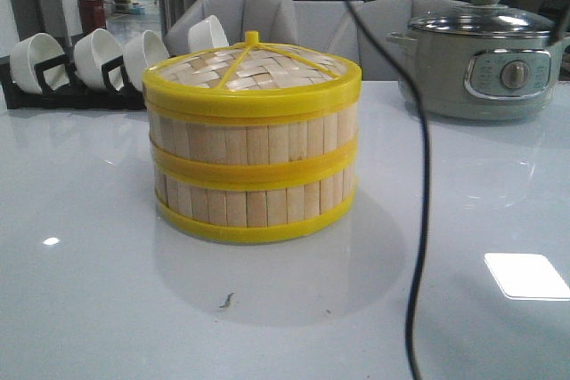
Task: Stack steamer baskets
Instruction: 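Open the right gripper and withdraw it from the lid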
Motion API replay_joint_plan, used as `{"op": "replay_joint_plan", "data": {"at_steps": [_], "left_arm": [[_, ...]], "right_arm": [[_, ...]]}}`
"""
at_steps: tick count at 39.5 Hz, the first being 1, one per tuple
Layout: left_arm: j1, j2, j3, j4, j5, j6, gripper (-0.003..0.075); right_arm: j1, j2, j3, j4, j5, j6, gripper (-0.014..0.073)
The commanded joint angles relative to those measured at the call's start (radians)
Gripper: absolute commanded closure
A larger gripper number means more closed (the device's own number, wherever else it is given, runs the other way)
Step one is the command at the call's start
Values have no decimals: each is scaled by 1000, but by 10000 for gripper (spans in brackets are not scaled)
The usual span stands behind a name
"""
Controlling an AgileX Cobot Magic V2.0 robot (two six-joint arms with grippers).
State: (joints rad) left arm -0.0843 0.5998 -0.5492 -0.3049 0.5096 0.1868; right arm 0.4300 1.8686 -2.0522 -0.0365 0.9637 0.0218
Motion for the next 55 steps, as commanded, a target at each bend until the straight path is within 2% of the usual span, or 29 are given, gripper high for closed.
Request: {"op": "replay_joint_plan", "data": {"at_steps": [1,19,26,34,45,55], "left_arm": [[-8,0,-29,-14,-76,4,636],[-8,0,-29,-14,-76,4,635],[-8,0,-29,-14,-76,4,636],[-8,0,-29,-14,-76,4,635],[-8,0,-29,-14,-76,4,635],[-8,0,-29,-14,-76,4,636]], "right_arm": [[-65,-158,87,-18,-106,-7,127],[-404,-812,893,-18,-563,-7,127],[-469,-1073,1200,-18,-752,-7,127],[-474,-1310,1501,-17,-890,-7,127],[-474,-1511,1772,-17,-958,-7,127],[-477,-1598,1823,-17,-964,-7,128]]}}
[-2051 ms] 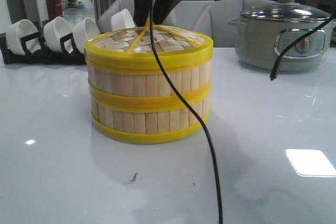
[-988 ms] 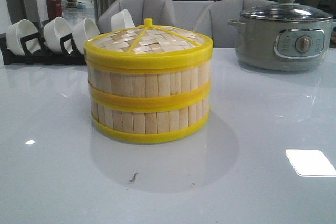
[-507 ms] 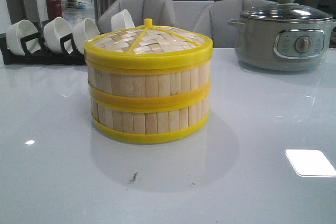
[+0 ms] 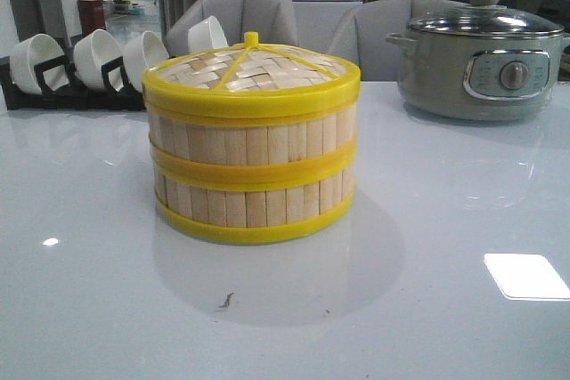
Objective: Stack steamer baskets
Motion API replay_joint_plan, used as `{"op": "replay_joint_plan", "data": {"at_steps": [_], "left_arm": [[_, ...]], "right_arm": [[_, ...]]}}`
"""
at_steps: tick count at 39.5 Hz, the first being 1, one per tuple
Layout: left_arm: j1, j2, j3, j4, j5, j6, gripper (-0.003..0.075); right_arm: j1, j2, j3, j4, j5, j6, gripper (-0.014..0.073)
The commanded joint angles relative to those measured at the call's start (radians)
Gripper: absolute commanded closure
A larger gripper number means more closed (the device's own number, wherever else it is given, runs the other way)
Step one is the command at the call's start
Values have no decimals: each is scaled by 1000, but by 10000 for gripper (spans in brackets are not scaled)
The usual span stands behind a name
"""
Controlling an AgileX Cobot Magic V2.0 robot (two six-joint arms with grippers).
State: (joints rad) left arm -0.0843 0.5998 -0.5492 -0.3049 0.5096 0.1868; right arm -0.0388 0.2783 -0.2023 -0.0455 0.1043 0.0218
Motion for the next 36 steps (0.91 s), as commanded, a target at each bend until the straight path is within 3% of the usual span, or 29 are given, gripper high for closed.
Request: {"op": "replay_joint_plan", "data": {"at_steps": [1,5,7,10,12,14,36], "left_arm": [[-8,0,-29,-14,-76,4,636],[-8,0,-29,-14,-76,4,635],[-8,0,-29,-14,-76,4,635],[-8,0,-29,-14,-76,4,636],[-8,0,-29,-14,-76,4,635],[-8,0,-29,-14,-76,4,635],[-8,0,-29,-14,-76,4,635]], "right_arm": [[-10,-12,-26,-8,-104,-7,131],[-33,-14,-18,-8,-104,-7,204],[-47,-14,-16,-8,-104,-7,289],[-68,-14,-16,-8,-104,-7,490],[-82,-14,-16,-8,-97,-7,550],[-96,-14,-16,-8,-97,-7,518],[-107,-14,-16,-8,-97,-7,526]]}}
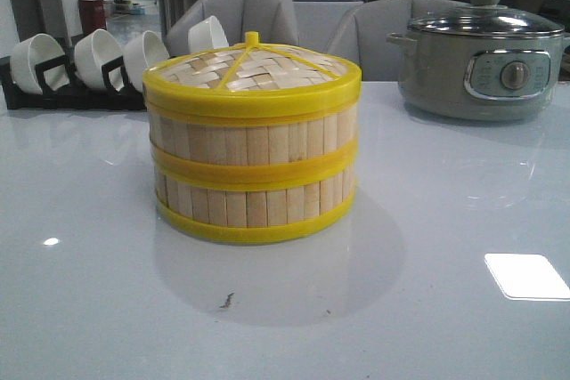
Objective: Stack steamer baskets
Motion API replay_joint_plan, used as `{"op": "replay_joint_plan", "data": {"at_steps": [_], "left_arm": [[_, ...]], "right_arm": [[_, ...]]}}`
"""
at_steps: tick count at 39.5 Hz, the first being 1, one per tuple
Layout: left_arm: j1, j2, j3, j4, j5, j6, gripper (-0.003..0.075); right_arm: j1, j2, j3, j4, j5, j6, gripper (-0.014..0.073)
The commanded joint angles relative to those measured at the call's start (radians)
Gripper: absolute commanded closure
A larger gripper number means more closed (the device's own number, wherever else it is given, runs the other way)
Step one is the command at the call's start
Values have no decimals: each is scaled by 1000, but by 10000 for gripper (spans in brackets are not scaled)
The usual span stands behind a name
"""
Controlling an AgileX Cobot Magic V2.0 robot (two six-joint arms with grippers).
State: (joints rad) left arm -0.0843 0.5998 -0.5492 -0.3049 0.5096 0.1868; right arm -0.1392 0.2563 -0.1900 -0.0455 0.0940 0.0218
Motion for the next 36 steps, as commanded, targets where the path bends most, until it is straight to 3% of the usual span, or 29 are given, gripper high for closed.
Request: {"op": "replay_joint_plan", "data": {"at_steps": [1,27,36], "left_arm": [[-8,0,-29,-14,-76,4,635],[-8,0,-29,-14,-76,4,635],[-8,0,-29,10,-161,4,635]], "right_arm": [[-7,8,-29,-8,-87,-7,526],[-7,8,-29,-8,-87,-7,526],[-7,8,-29,-8,-87,-7,526]]}}
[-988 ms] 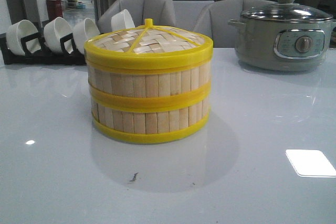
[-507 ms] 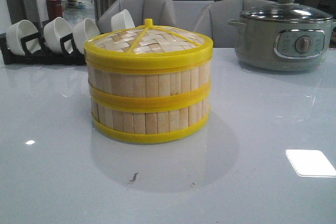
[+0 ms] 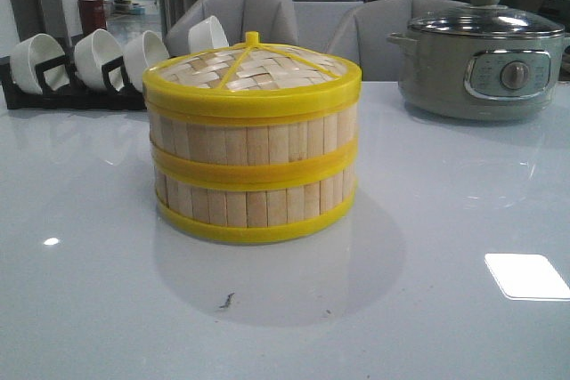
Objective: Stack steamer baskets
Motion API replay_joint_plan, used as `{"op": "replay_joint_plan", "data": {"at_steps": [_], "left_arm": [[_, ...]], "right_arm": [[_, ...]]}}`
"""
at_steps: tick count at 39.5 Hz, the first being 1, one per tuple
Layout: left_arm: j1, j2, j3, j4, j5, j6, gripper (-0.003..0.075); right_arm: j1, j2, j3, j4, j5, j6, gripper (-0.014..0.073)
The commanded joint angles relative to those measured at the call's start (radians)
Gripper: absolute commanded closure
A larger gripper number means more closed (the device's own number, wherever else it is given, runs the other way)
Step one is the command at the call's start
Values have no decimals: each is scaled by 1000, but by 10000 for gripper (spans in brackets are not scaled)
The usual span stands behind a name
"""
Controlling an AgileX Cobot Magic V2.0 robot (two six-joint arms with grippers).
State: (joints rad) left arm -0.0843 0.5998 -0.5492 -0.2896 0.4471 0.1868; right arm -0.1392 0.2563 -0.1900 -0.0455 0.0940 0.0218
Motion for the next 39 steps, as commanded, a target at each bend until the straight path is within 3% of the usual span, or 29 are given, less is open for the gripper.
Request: {"op": "replay_joint_plan", "data": {"at_steps": [1,7,13,23,39], "left_arm": [[-8,0,-29,-6,-102,4,635],[-8,0,-28,-6,-115,4,635],[-8,-54,18,-6,-238,4,635],[-8,-247,240,-4,-501,4,635],[-8,-527,557,-6,-628,4,635]], "right_arm": [[-7,8,-29,-8,-87,-7,526],[-7,8,-29,-8,-87,-7,526],[-7,8,-29,-8,-87,-7,526],[-7,8,-29,-8,-87,-7,526],[-7,8,-29,-8,-87,-7,526]]}}
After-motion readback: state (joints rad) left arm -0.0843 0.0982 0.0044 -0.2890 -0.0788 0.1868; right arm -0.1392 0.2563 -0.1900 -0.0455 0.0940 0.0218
